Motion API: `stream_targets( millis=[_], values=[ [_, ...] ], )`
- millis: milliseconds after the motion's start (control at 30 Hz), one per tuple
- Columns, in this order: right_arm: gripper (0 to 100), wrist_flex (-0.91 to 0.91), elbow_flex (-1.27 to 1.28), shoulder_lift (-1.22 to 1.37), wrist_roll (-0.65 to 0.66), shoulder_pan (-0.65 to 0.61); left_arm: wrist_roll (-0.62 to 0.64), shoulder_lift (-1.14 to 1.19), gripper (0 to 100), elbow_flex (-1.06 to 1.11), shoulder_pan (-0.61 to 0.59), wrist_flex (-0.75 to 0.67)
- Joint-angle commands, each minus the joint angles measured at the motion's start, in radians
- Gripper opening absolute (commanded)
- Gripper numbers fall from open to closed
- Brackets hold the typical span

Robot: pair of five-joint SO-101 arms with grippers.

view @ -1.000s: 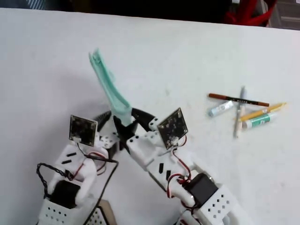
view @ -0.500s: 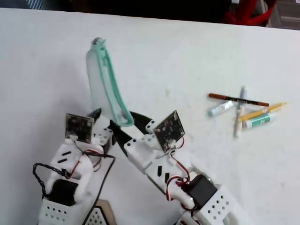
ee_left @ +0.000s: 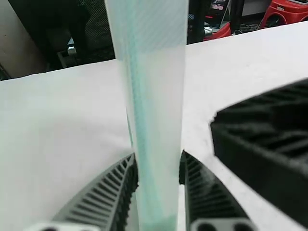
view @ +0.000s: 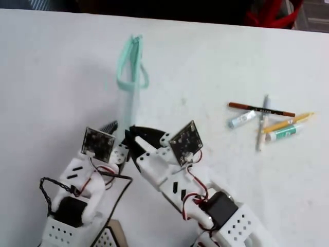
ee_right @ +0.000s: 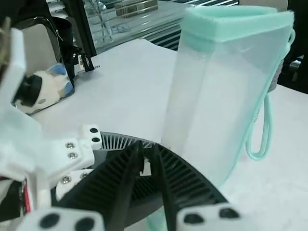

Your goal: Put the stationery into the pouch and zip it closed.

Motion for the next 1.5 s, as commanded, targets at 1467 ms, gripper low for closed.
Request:
stream_targets(
  millis=[1467],
  values=[
    [1.8,0.338,-0.901,0.734,0.115,0.163,0.055,-0.012,11,-0.058,-0.03,0.066]
  ],
)
